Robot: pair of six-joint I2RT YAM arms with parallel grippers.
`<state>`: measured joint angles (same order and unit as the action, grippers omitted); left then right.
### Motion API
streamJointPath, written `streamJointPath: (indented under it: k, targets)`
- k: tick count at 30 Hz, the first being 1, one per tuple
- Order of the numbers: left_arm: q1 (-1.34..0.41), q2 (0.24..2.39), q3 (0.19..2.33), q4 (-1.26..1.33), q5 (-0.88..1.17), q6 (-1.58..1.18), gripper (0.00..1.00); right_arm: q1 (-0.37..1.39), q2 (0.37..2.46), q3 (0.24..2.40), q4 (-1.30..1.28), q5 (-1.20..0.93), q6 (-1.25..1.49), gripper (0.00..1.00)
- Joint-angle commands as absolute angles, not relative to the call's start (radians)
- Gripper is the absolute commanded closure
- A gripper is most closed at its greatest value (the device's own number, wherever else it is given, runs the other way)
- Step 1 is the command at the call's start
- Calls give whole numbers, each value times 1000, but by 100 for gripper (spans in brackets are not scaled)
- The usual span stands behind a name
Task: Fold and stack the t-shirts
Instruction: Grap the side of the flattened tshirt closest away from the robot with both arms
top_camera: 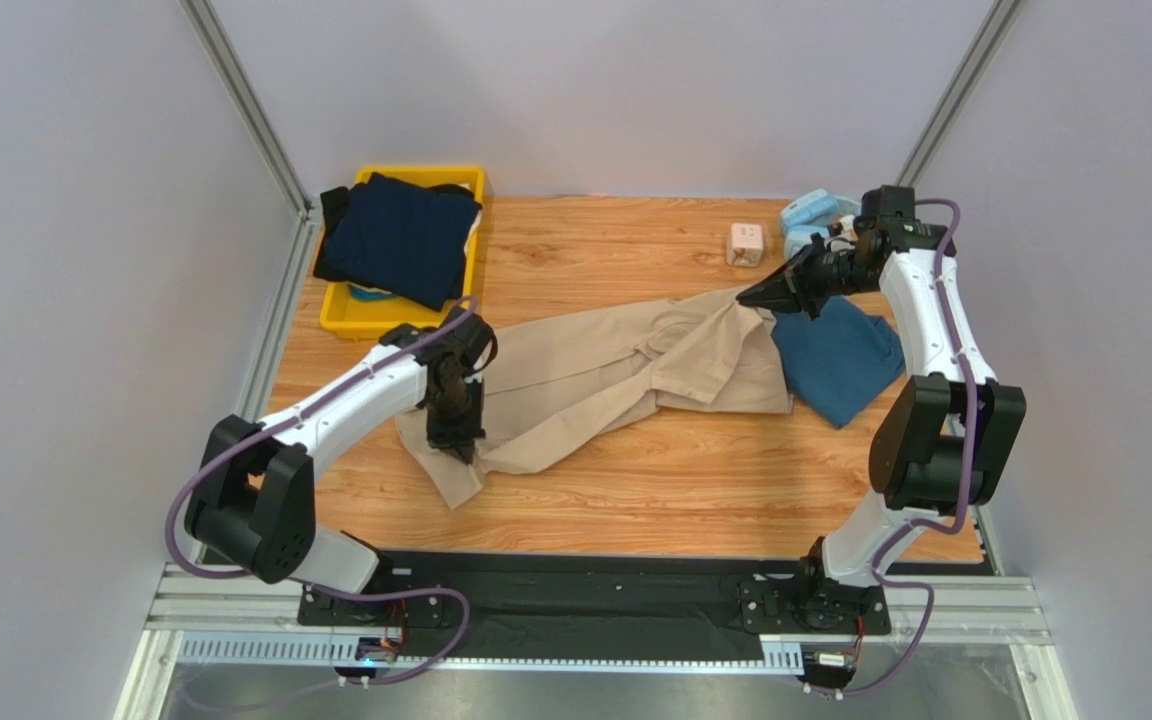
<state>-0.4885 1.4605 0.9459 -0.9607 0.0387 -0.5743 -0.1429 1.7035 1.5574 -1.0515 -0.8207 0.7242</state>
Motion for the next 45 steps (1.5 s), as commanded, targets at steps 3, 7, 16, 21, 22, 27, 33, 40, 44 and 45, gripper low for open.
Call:
streamJointPath:
  k: [3, 7, 16, 21, 22, 27, 33, 40, 44, 45]
  targets:
    - [-372, 1434, 1103, -1068, -29, -500, 100, -149, 1700, 1695, -1114, -759, 658, 100]
    - [-284, 1480, 1147, -1075, -44, -442, 100, -149, 1729, 1707, -1092, -762, 667, 100]
    - [-219, 1712, 1299, -1078, -68, -379, 100, -141, 1813, 1713, -1051, -752, 667, 100]
    - [-218, 1822, 1390, -1098, -63, -356, 100, -133, 1854, 1729, -1042, -727, 657, 100]
    - [-218, 1833, 1408, -1104, -67, -348, 100, -127, 1864, 1732, -1042, -724, 655, 100]
    - [-215, 1894, 1433, -1114, -75, -333, 100, -114, 1913, 1746, -1043, -694, 637, 100]
    - [-213, 1922, 1396, -1114, -60, -316, 100, -98, 1965, 1767, -1041, -640, 601, 100]
    - [-210, 1853, 1318, -1112, -69, -301, 100, -90, 1948, 1790, -1130, -499, 551, 100]
    - [-193, 1789, 1278, -1098, -66, -299, 100, -107, 1881, 1798, -1150, -466, 561, 100]
    - [-192, 1780, 1267, -1097, -64, -298, 100, -110, 1870, 1804, -1167, -465, 561, 100]
